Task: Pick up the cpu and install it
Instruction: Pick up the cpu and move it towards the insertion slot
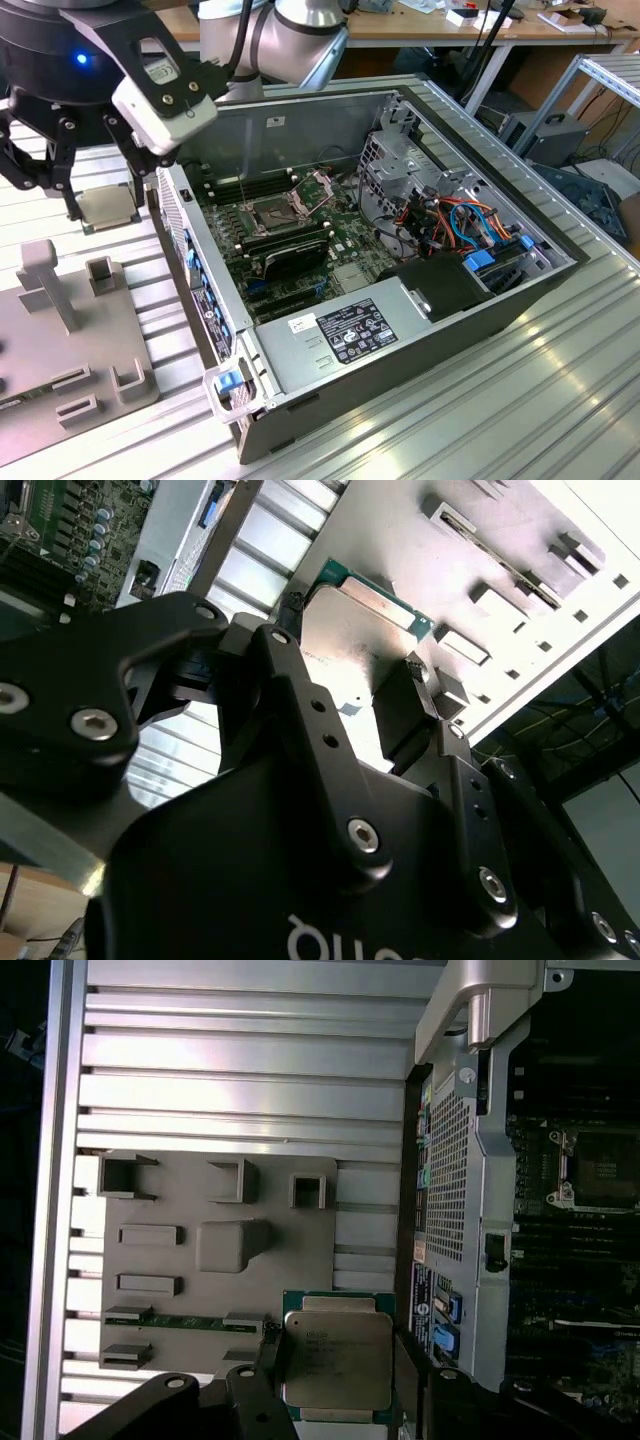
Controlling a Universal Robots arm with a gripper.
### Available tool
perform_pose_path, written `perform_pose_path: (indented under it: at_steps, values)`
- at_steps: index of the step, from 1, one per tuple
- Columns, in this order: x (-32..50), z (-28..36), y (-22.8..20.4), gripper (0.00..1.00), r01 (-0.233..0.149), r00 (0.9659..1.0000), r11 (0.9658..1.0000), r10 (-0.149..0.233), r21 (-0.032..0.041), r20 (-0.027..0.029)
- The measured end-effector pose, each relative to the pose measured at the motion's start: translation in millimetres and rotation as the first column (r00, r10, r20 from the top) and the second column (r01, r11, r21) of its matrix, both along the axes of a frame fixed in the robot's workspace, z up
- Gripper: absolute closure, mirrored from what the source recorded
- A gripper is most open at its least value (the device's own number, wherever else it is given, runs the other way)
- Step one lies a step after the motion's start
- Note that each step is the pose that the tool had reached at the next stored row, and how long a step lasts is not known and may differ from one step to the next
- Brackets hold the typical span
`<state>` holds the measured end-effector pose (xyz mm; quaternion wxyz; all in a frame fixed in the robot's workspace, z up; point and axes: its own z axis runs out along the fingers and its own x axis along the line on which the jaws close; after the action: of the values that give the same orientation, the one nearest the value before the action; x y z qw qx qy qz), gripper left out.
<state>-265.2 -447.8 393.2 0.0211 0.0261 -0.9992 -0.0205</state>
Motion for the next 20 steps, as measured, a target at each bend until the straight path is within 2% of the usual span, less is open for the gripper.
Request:
perform_pose_path:
  at_steps: [6,9,20]
  values:
    - [10.8,0.0,0.0,0.47,0.0,1.0,1.0,0.0,0.0,0.0]
    - [20.0,0.0,0.0,0.47,0.0,1.0,1.0,0.0,0.0001,0.0]
    - [39.0,0.0,0.0,0.47,0.0,1.0,1.0,0.0,0.0,0.0]
